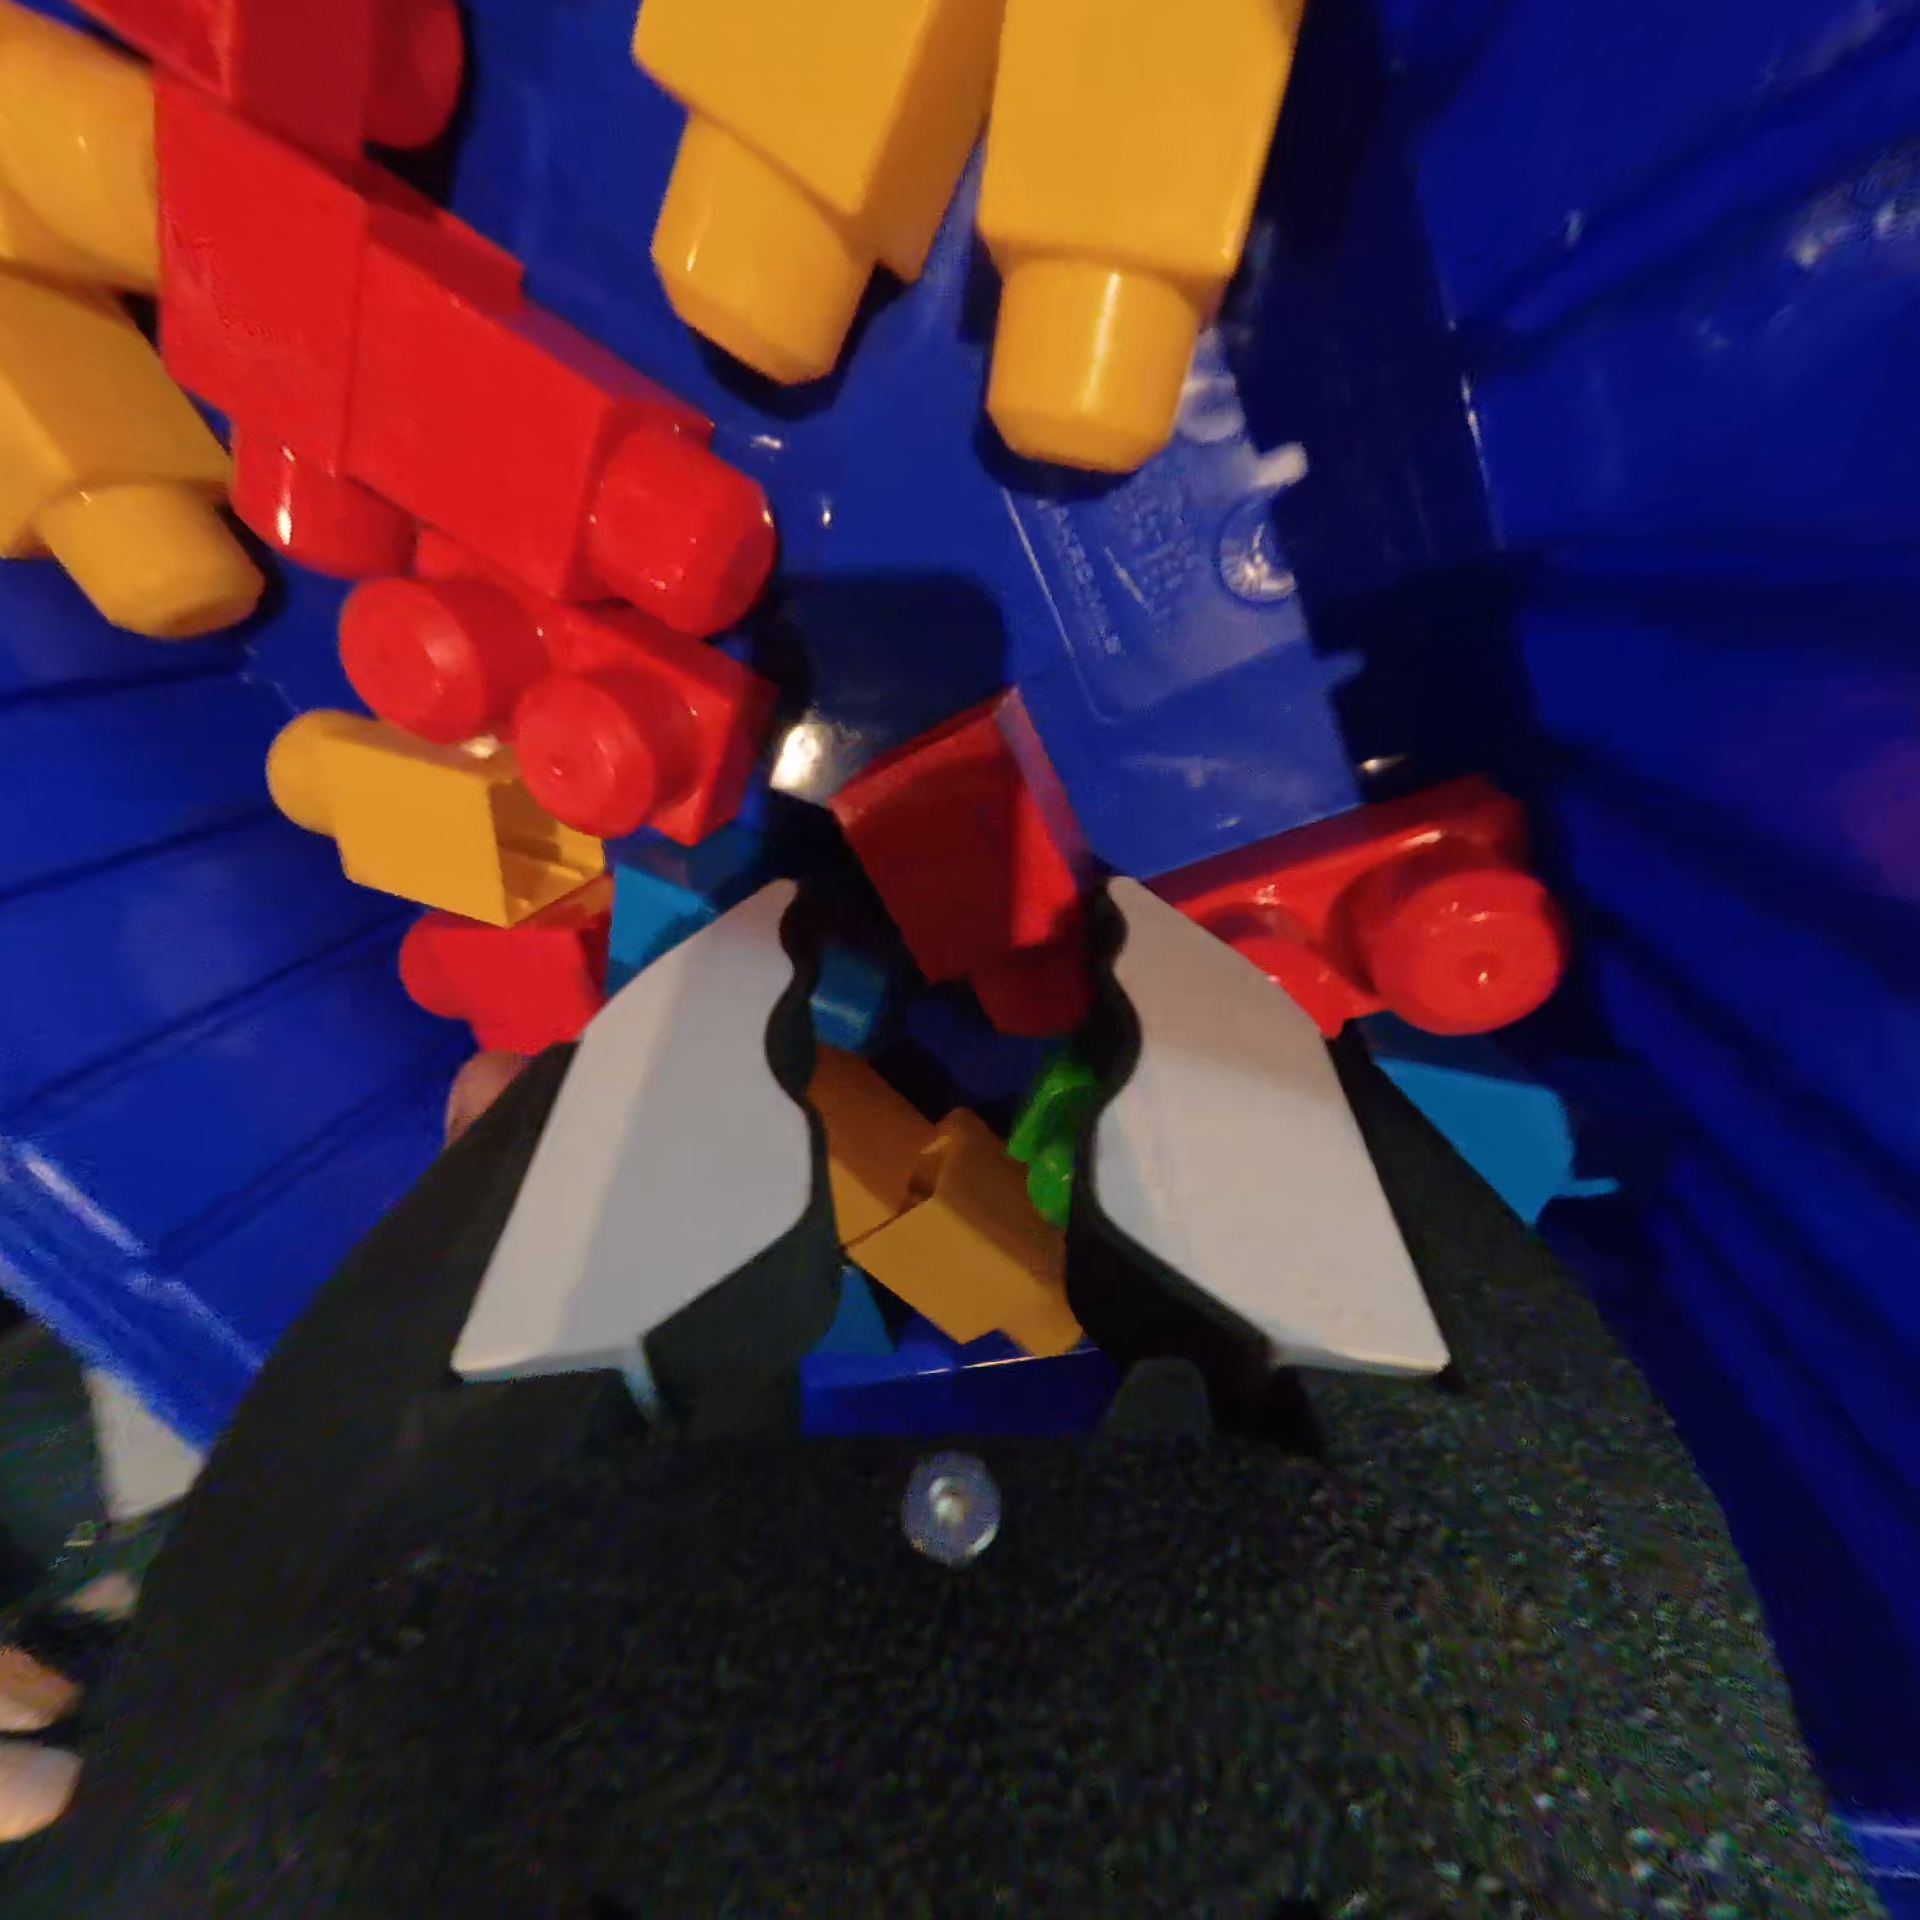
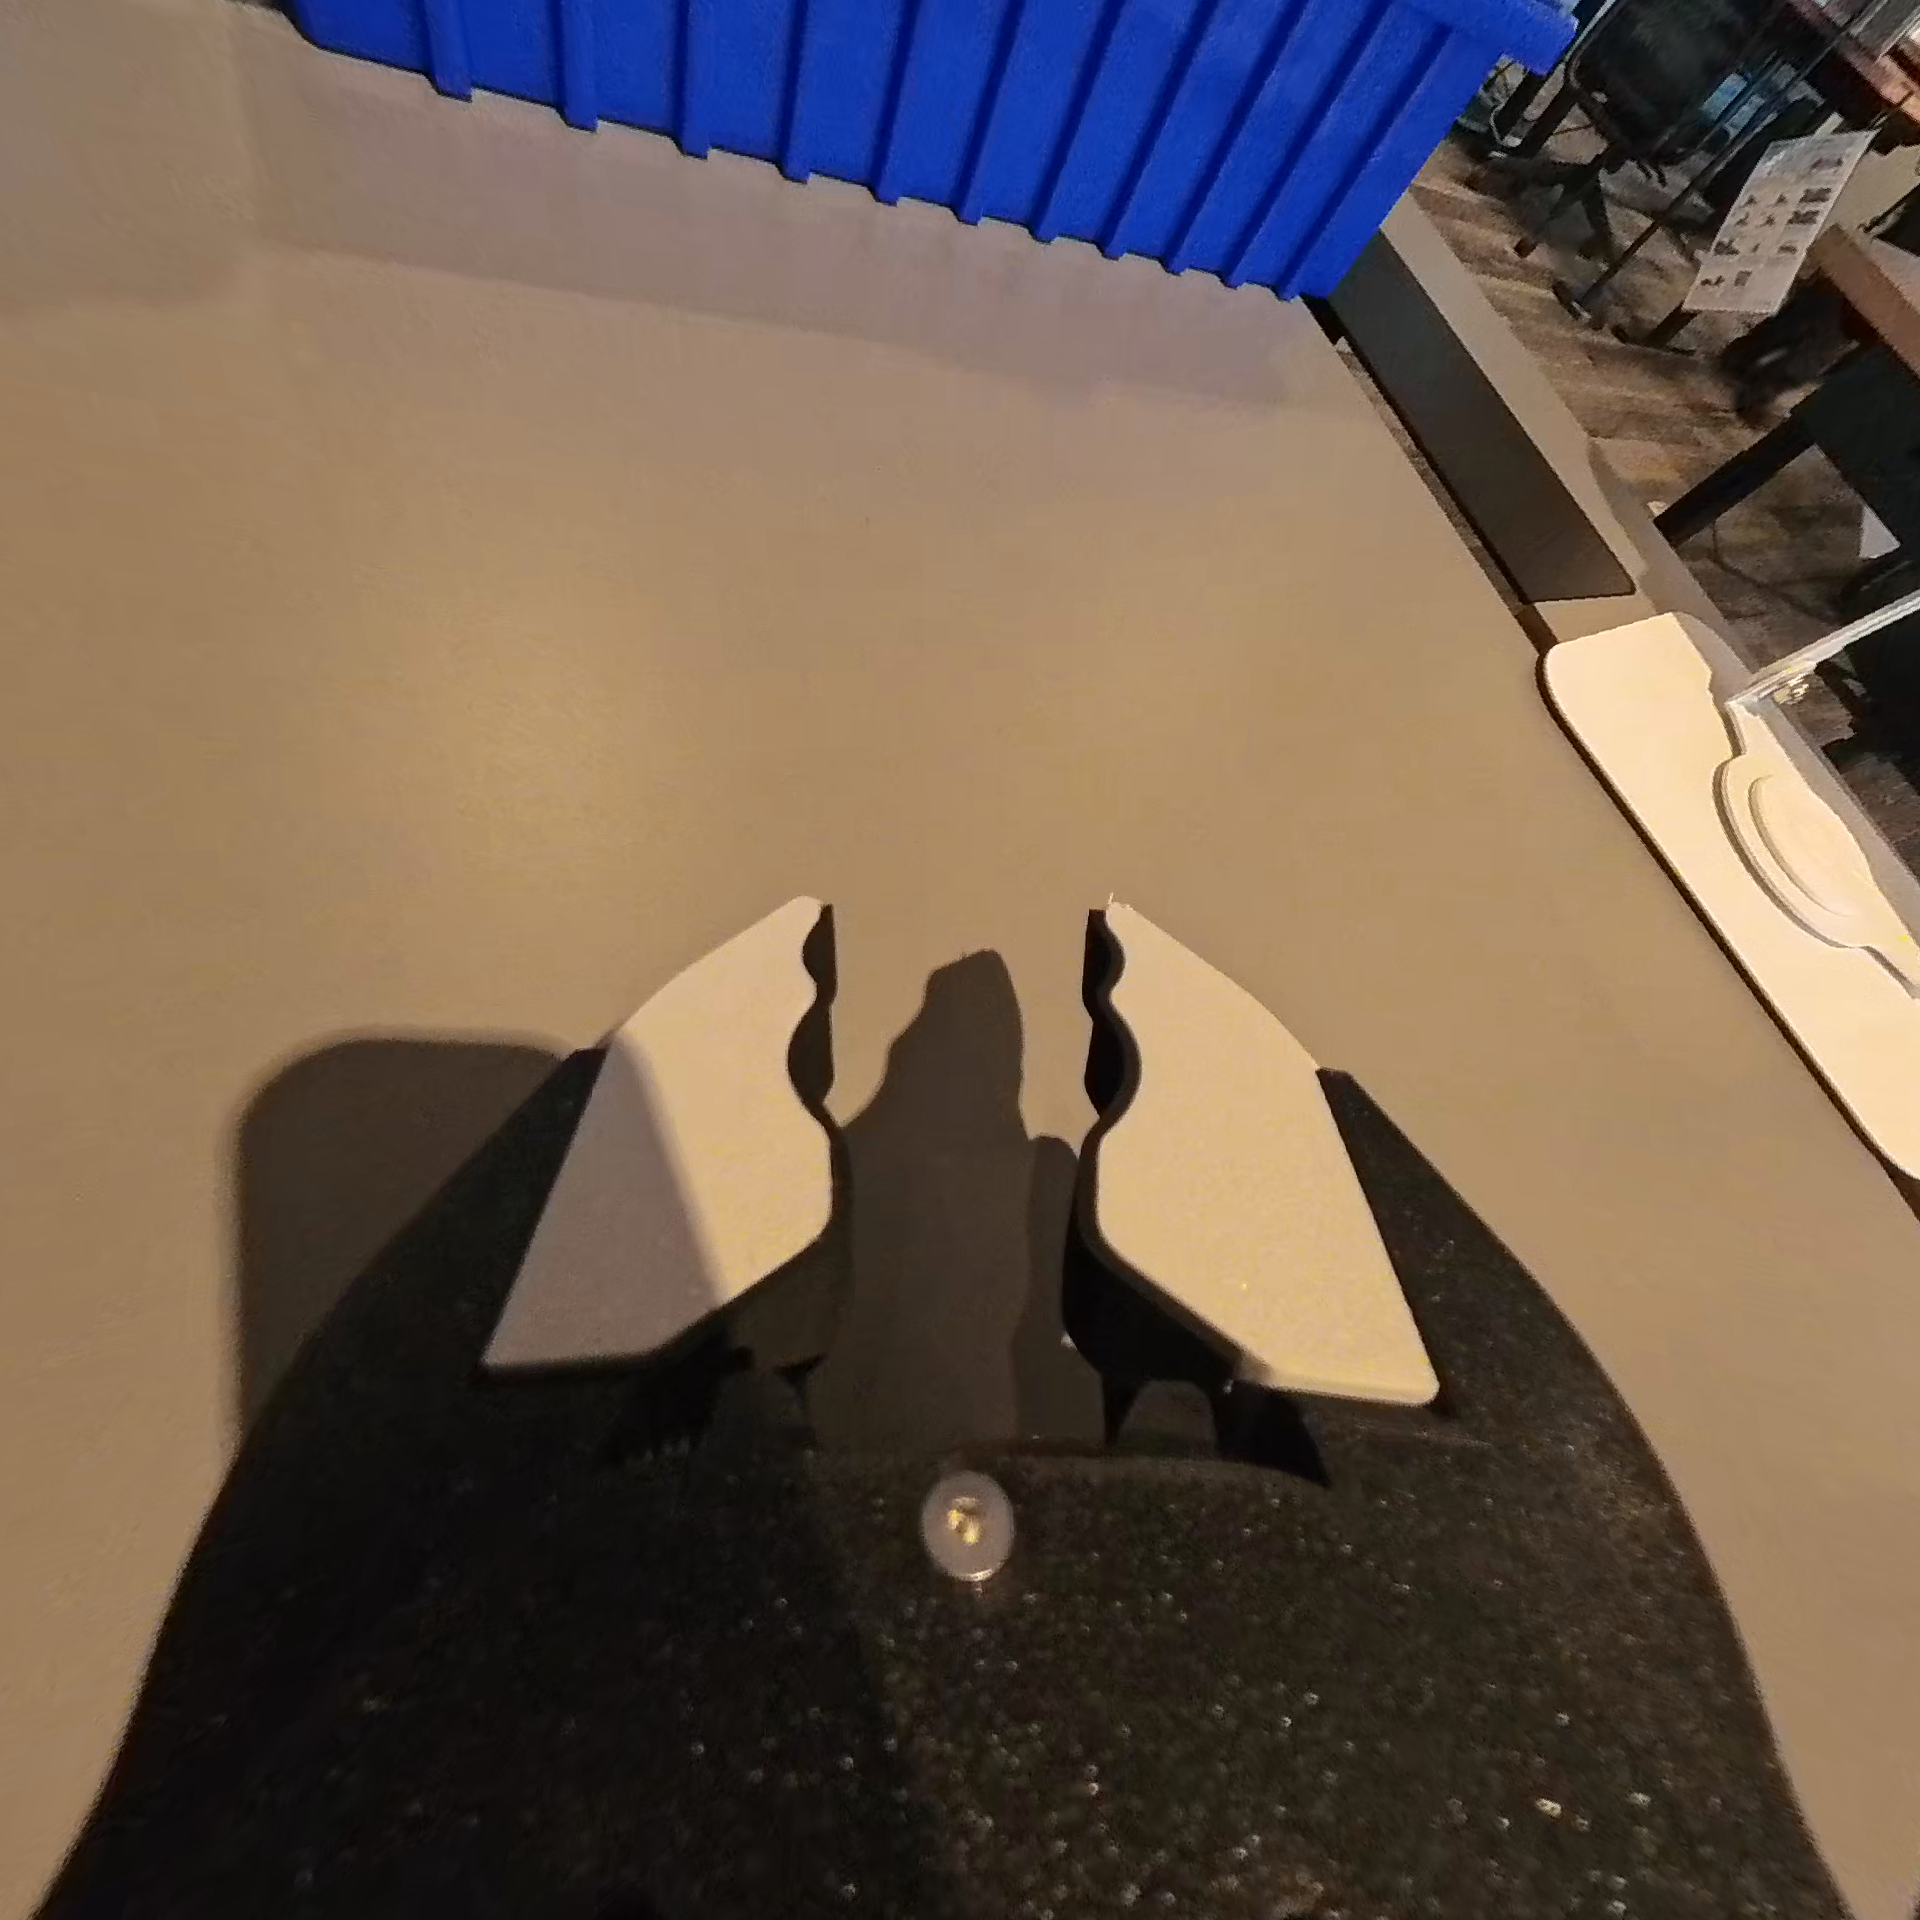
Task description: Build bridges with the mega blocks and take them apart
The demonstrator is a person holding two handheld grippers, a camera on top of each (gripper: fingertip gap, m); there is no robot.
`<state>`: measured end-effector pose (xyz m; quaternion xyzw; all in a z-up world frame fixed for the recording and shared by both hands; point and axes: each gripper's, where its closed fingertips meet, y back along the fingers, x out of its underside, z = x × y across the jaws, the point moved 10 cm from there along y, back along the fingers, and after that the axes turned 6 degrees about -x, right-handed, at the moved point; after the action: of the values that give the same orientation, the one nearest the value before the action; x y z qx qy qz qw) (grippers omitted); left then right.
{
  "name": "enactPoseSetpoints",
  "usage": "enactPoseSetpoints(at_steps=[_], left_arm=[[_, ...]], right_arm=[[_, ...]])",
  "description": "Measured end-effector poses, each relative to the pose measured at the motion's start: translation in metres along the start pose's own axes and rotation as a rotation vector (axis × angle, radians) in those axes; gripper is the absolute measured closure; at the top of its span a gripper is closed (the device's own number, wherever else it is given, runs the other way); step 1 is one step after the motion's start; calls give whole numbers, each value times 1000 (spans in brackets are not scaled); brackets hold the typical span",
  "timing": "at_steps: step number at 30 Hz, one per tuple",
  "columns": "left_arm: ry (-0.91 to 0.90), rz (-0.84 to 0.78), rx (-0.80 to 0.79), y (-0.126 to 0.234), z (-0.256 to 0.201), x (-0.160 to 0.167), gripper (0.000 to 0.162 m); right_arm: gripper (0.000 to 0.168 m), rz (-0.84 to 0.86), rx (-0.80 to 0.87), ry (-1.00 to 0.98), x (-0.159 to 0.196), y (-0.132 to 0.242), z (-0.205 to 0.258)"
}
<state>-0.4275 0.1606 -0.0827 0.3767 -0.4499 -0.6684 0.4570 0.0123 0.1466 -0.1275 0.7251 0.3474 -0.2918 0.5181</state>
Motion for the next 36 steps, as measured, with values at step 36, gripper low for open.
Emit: enactPoseSetpoints(at_steps=[36], left_arm=[[612,-1528,1304,100,-306,-88,126]], right_arm=[[122,-509,304,-77,-11,65,-30]])
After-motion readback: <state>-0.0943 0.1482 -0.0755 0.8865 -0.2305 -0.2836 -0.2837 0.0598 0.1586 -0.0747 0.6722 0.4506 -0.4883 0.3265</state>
